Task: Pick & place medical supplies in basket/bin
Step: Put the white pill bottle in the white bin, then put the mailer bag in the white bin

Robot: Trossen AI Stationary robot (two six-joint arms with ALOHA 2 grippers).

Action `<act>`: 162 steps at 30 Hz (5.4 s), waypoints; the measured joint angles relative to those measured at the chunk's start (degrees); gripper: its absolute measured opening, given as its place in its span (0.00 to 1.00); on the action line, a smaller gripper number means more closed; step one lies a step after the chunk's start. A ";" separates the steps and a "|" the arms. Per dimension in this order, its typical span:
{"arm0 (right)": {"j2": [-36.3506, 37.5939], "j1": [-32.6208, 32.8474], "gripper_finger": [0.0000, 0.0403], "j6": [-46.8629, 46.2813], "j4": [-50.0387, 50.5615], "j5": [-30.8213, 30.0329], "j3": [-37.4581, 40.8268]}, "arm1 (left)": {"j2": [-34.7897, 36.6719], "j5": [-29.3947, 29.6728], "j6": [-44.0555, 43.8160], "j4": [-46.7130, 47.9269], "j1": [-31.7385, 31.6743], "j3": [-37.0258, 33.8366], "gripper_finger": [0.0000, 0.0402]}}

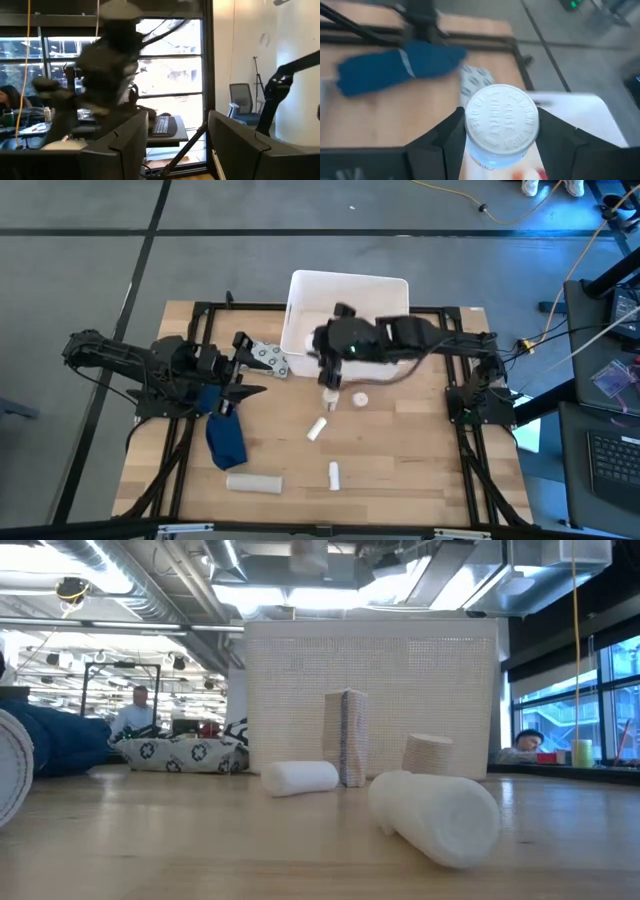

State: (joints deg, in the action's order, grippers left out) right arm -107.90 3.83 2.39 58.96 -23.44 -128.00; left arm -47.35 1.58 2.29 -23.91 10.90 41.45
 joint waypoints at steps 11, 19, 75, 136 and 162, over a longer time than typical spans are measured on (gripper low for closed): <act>0.21 -13.62 0.49 -0.65 3.67 6.31 0.50 | -0.02 0.47 2.56 0.32 -0.01 0.00 0.51; 0.28 -20.07 0.49 -0.21 -11.64 12.05 12.56 | -0.04 2.66 9.23 0.55 0.00 0.00 0.51; 0.22 -33.59 0.56 -12.61 -56.29 21.93 60.02 | -0.04 21.95 21.00 2.12 -3.93 0.00 0.51; 0.22 -2.59 0.70 -6.81 -7.76 32.29 6.86 | -4.70 33.59 -12.56 50.86 -30.15 0.04 0.00; 0.15 6.52 0.70 -15.84 -10.60 9.63 23.38 | -36.20 9.00 -10.55 51.12 -48.70 0.18 0.00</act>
State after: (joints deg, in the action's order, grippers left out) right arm -107.74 10.35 -13.45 48.37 -13.81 -104.62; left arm -83.55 10.58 -8.26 27.21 -37.81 41.63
